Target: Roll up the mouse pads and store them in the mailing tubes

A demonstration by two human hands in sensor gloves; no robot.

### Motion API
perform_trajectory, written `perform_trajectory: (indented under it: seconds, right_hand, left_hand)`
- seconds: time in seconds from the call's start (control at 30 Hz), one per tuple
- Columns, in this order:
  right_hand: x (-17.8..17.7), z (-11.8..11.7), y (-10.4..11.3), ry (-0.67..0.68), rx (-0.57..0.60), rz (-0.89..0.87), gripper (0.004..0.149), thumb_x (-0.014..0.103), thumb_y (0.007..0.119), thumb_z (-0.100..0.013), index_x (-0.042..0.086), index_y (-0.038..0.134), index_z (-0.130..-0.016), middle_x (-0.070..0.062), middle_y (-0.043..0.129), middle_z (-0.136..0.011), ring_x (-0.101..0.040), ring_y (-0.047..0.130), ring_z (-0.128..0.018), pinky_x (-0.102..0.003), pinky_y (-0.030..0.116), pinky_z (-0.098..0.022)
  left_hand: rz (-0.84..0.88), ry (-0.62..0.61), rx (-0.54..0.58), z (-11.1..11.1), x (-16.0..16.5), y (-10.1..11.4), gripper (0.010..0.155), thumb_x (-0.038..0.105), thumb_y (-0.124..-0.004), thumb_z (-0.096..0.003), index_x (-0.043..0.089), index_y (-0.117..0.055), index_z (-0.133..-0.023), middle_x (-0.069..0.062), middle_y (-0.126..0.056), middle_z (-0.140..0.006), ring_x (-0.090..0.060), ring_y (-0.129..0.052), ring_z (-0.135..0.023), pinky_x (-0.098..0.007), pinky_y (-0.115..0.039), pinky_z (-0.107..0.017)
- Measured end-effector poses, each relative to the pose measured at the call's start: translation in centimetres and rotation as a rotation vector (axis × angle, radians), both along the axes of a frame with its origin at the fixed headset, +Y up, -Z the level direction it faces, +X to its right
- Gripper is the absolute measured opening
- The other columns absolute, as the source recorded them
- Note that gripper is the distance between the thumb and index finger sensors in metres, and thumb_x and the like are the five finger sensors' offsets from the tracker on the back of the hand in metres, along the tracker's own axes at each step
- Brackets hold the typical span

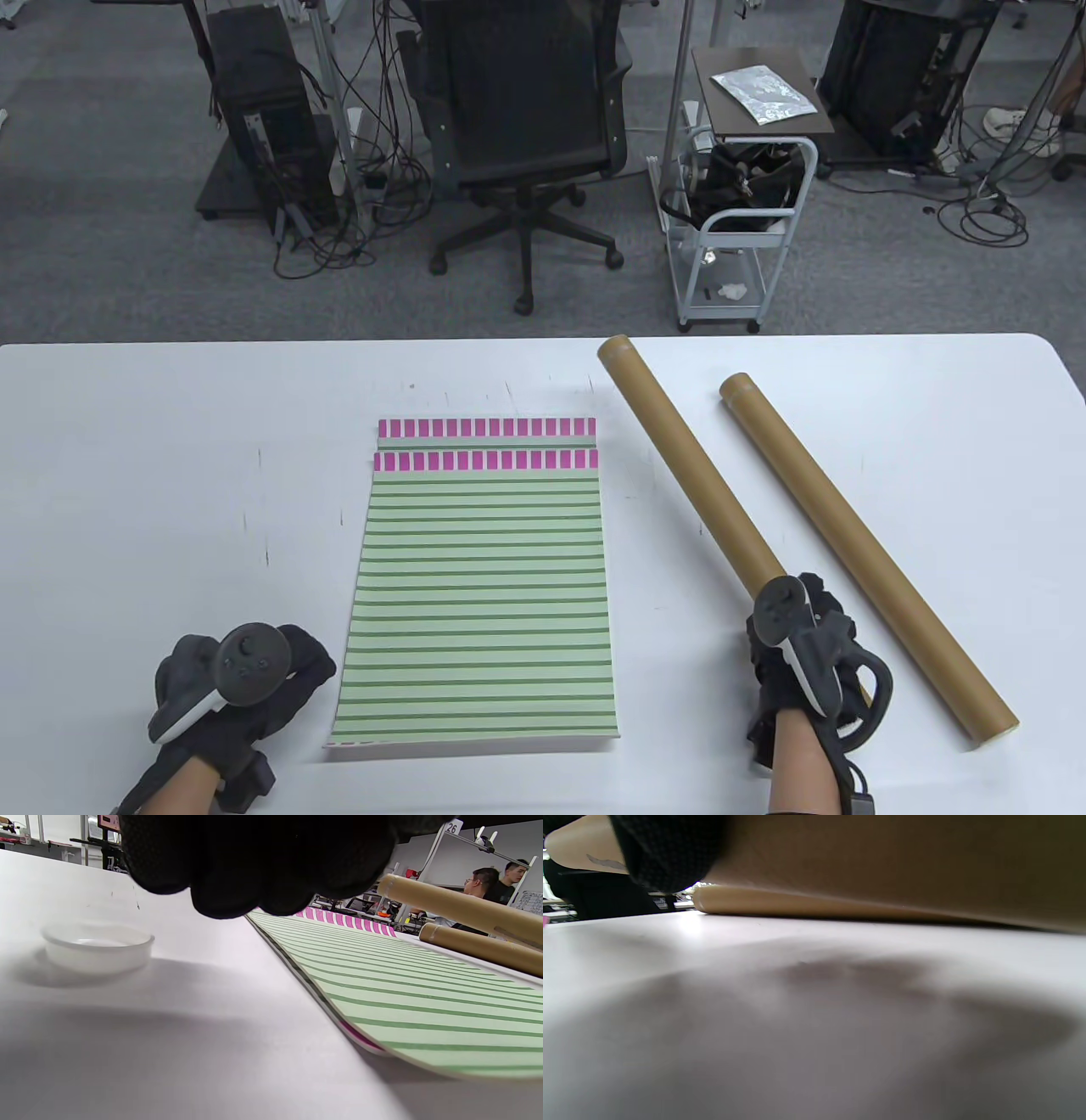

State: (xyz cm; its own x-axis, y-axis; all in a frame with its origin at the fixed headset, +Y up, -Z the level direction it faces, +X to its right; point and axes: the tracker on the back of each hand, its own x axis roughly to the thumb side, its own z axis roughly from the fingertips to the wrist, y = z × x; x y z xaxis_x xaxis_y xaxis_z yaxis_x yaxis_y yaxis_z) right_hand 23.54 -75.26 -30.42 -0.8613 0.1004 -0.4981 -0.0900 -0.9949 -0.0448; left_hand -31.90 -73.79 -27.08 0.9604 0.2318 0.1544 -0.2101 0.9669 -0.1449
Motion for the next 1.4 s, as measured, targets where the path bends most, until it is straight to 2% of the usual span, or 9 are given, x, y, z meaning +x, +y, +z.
perform_trajectory:
  seconds: [0.27, 0.5, 0.9, 1.07, 1.2, 1.4]
  right_hand:
    - [1.7, 0.1, -1.2, -0.089, -0.079, -0.061, 0.08, 0.042, 0.079, -0.043, 0.004, 0.05, -0.107, -0.021, 0.065, -0.099, -0.04, 0.076, -0.079, -0.06, 0.068, -0.062]
    - [1.6, 0.1, -1.3, -0.072, -0.094, -0.058, 0.08, 0.042, 0.079, -0.043, 0.004, 0.049, -0.107, -0.021, 0.064, -0.1, -0.041, 0.075, -0.08, -0.06, 0.067, -0.062]
    - [1.1, -0.2, -1.5, -0.025, -0.143, -0.052, 0.08, 0.041, 0.075, -0.046, 0.001, 0.044, -0.109, -0.024, 0.058, -0.103, -0.045, 0.069, -0.081, -0.063, 0.063, -0.063]
    - [1.0, -0.2, -1.4, -0.024, -0.142, -0.04, 0.081, 0.042, 0.075, -0.047, 0.002, 0.044, -0.109, -0.024, 0.057, -0.103, -0.045, 0.069, -0.081, -0.062, 0.063, -0.064]
    - [1.0, -0.2, -1.4, -0.03, -0.139, -0.044, 0.081, 0.044, 0.075, -0.047, 0.002, 0.045, -0.109, -0.024, 0.059, -0.103, -0.045, 0.069, -0.081, -0.063, 0.063, -0.064]
    - [1.0, 0.1, -0.6, -0.02, -0.166, -0.027, 0.088, 0.05, 0.078, -0.043, 0.003, 0.046, -0.11, -0.023, 0.06, -0.106, -0.049, 0.066, -0.089, -0.069, 0.055, -0.066]
  left_hand:
    - [-0.01, 0.022, -0.016, -0.1, -0.6, 0.1, 0.044, 0.056, -0.064, -0.0403, 0.031, -0.087, -0.069, 0.007, -0.09, -0.084, -0.017, -0.092, -0.077, -0.04, -0.079, -0.068]
    - [0.001, 0.047, -0.029, -0.2, -1.1, 0.0, 0.045, 0.056, -0.064, -0.0403, 0.031, -0.087, -0.069, 0.006, -0.09, -0.085, -0.017, -0.092, -0.078, -0.04, -0.079, -0.068]
    - [-0.004, 0.018, -0.063, -0.3, -0.4, -0.3, 0.047, 0.057, -0.064, -0.04, 0.03, -0.087, -0.072, 0.006, -0.088, -0.088, -0.018, -0.09, -0.081, -0.041, -0.077, -0.07]
    - [-0.023, 0.018, -0.046, -0.2, -0.3, -0.3, 0.05, 0.057, -0.064, -0.04, 0.033, -0.083, -0.079, 0.009, -0.083, -0.097, -0.017, -0.086, -0.091, -0.043, -0.073, -0.075]
    - [-0.019, 0.02, -0.057, -0.2, -0.3, -0.4, 0.051, 0.057, -0.064, -0.04, 0.033, -0.082, -0.081, 0.009, -0.082, -0.099, -0.018, -0.085, -0.093, -0.043, -0.072, -0.075]
    - [-0.021, 0.019, -0.056, -0.3, -0.5, -0.4, 0.055, 0.059, -0.064, -0.0395, 0.034, -0.073, -0.087, 0.009, -0.073, -0.105, -0.019, -0.079, -0.098, -0.044, -0.069, -0.077]
